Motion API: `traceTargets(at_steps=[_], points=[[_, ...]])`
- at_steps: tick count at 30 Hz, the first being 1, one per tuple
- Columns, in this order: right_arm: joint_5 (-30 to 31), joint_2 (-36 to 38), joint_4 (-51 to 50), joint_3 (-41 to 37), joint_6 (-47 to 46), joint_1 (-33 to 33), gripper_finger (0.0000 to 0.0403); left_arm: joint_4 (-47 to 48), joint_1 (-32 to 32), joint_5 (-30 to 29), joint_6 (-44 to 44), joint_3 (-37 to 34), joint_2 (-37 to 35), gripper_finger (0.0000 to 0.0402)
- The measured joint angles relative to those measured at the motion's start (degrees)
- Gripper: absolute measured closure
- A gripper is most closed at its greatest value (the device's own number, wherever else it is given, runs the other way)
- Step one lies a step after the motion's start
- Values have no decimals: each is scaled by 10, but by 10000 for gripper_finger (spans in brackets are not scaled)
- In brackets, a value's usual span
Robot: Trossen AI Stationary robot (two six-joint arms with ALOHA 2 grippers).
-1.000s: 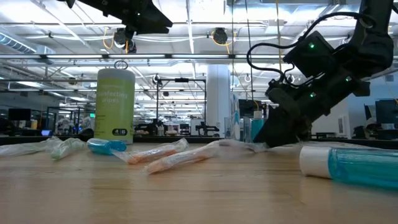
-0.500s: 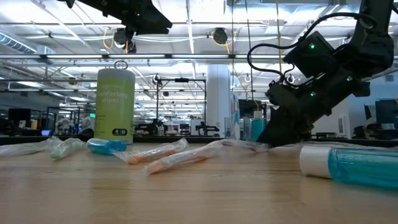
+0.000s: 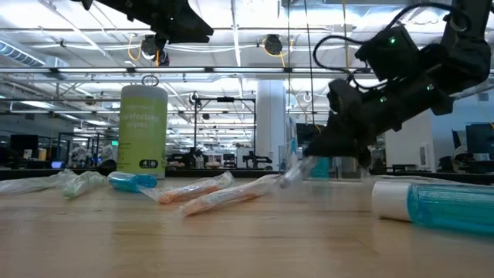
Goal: Pick & Place toothbrushing station
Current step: Put the top purple toothbrush into the transparent organizer
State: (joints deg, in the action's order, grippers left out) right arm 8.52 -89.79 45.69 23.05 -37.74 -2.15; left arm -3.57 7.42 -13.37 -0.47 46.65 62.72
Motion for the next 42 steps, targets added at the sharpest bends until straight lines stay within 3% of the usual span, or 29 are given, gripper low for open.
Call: traceTargets(at_steps=[8, 13, 20, 25, 28, 34, 42], points=[[-11, 142, -8, 0, 72, -8, 401, 1, 0, 0, 0, 0, 0, 243], [0, 275, -28, 0, 178, -24, 401, 1, 0, 0, 0, 0, 0, 243], [125, 450, -111, 1, 416, -26, 401, 1, 0, 0, 0, 0, 0, 243], [254, 539, -335, 40, 514, -27, 401, 1, 0, 0, 4, 0, 0, 243], [299, 559, -443, 88, 541, -27, 401, 0, 0, 0, 8, 0, 0, 243], [343, 547, -544, 177, 587, -37, 401, -13, 0, -2, 8, 0, 0, 243], [350, 497, -640, 178, 542, -71, 402, -13, 0, -2, 7, 0, 0, 243]])
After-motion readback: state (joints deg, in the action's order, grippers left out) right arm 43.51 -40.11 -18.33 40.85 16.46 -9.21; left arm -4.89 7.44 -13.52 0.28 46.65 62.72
